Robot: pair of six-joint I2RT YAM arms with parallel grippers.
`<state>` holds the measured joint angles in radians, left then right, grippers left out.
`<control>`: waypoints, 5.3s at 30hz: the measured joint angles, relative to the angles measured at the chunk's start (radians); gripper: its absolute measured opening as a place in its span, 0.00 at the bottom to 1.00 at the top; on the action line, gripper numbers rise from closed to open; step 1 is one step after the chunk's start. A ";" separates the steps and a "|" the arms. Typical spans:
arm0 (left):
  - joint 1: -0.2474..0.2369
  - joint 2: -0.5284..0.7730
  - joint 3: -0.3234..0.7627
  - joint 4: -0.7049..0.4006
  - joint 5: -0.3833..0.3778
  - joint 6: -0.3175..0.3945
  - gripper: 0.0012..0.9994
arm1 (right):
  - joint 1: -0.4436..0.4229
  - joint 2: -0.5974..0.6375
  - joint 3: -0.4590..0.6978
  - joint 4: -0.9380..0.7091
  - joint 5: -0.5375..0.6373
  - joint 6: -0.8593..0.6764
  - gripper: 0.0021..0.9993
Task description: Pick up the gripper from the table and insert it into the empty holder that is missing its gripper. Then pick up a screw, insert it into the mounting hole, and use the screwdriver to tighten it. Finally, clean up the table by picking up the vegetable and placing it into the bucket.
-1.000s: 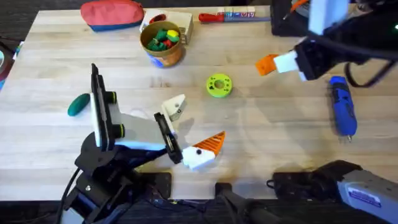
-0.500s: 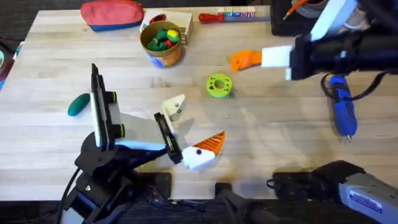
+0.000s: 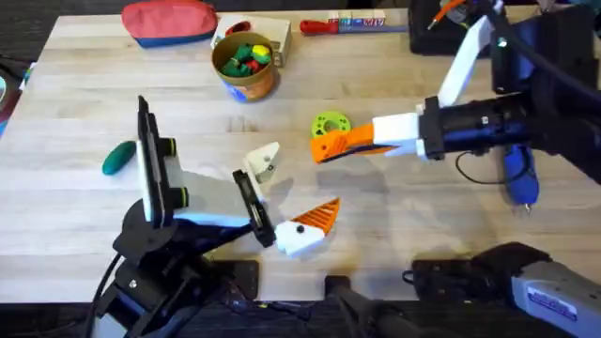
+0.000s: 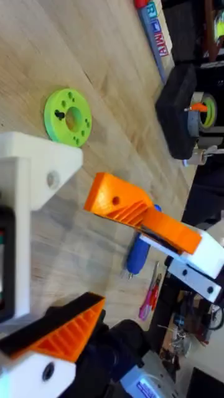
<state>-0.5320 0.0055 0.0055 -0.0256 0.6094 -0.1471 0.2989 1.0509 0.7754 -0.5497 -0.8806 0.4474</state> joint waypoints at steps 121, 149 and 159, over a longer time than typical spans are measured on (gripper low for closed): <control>0.006 0.001 -0.001 -0.021 -0.052 -0.018 0.86 | 0.144 0.514 0.307 0.095 0.647 -0.398 0.99; 0.006 0.001 -0.001 -0.021 -0.052 -0.018 0.86 | 0.346 0.645 0.307 0.134 0.818 -0.501 0.22; 0.006 0.001 -0.001 -0.021 -0.052 -0.018 0.86 | 0.346 0.670 0.307 0.164 0.828 -0.501 0.18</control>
<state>-0.5259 0.0063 0.0048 -0.0463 0.5575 -0.1646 0.6449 1.7214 1.0824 -0.3859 -0.0527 -0.0536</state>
